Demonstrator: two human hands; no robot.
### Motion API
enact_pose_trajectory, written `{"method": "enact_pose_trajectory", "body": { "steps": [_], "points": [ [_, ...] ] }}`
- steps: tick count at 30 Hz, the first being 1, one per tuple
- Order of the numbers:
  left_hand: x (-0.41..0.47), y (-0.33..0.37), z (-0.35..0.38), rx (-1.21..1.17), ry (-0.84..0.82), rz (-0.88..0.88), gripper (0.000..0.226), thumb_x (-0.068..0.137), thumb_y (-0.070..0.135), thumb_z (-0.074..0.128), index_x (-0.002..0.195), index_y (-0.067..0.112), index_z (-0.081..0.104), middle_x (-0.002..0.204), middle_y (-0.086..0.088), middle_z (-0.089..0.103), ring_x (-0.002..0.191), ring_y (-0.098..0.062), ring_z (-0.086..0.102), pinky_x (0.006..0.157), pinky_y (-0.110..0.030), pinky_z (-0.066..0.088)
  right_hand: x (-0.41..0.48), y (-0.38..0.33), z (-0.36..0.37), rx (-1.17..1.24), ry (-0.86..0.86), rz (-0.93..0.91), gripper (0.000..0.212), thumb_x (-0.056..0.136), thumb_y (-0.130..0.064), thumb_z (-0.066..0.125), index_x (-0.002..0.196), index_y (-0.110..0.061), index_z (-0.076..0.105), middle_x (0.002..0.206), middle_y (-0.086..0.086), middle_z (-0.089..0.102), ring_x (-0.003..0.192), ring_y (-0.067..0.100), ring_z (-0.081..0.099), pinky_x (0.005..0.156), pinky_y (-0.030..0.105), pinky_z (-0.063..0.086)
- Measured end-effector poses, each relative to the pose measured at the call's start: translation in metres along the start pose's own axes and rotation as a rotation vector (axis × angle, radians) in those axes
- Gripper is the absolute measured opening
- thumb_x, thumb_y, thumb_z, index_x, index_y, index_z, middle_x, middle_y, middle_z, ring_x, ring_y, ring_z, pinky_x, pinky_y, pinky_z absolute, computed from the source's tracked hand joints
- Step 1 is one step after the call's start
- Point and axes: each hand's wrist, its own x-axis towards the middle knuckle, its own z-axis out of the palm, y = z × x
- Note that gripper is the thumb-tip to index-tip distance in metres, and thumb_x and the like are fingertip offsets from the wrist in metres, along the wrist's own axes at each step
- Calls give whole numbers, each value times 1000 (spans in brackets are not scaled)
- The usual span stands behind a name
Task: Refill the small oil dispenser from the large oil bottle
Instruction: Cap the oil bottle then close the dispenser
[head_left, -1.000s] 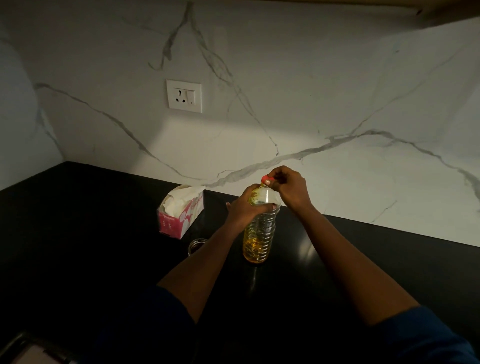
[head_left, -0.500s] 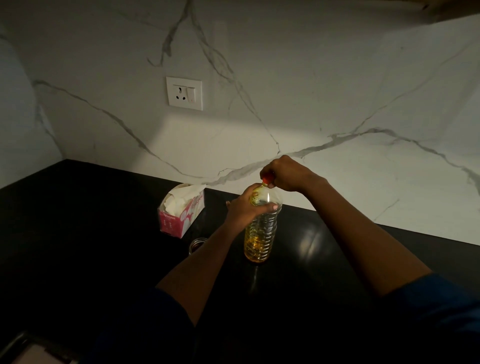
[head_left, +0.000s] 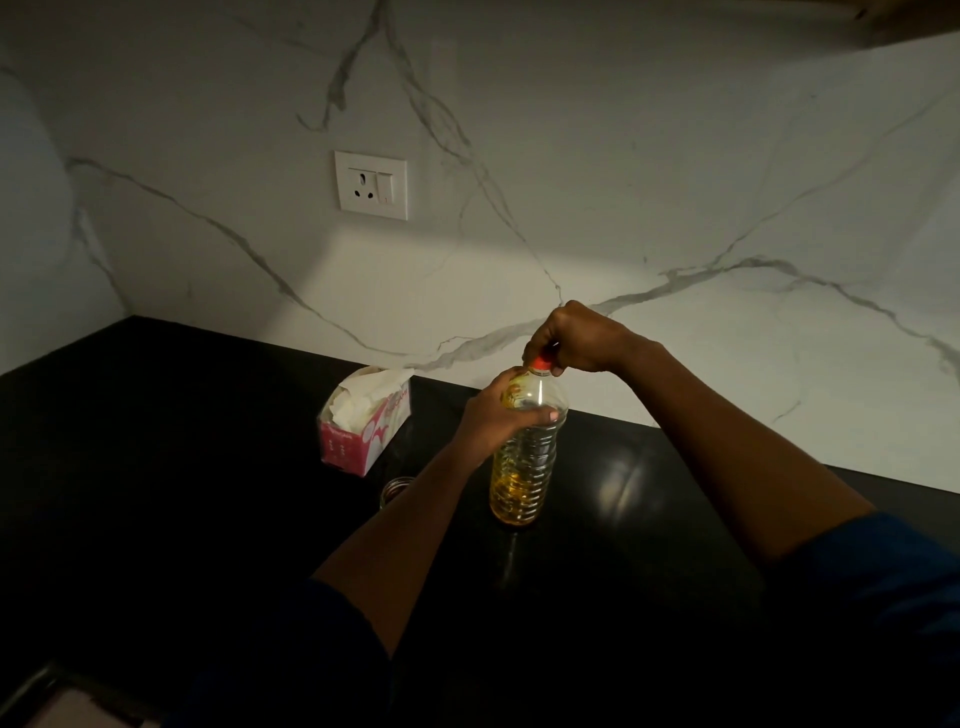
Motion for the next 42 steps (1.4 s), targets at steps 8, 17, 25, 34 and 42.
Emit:
{"method": "enact_pose_trajectory", "body": {
  "steps": [8,17,25,34,42],
  "points": [
    [0,-3,2,-18,-5,-23,79,70,42,76,138,24,38,130,-2,53,118,-21,52,98,-38,46,12,-12,-2,-276,-60,242,50,83,-46,63,85,4,61,88,14,64,75,18,51,73,33,48],
    [-1,-3,0,-32,-13,11,77,73,41,74,138,28,35,132,-1,50,120,-21,49,97,-34,45,11,-16,-15,-137,-101,347,43,87,-40,59,102,0,66,89,13,68,83,22,64,77,28,44],
    [-3,-3,0,-45,-10,20,77,73,40,74,139,28,35,132,-1,50,119,-20,50,91,-29,44,11,-20,-8,-114,-38,424,33,84,-30,66,77,3,66,68,11,65,60,16,60,69,26,48],
    [-3,-1,1,-20,-20,5,80,75,42,72,141,28,30,136,-2,46,122,-23,47,94,-33,44,7,-26,-15,-59,-81,373,32,82,-12,69,114,-7,66,115,8,66,106,21,60,91,28,44],
    [-5,5,0,-8,-41,-29,79,77,38,71,142,25,29,138,-4,45,125,-25,44,102,-39,42,7,-26,-7,-44,35,524,37,81,-32,70,92,3,62,79,12,65,57,14,55,67,25,50]
  ]
}}
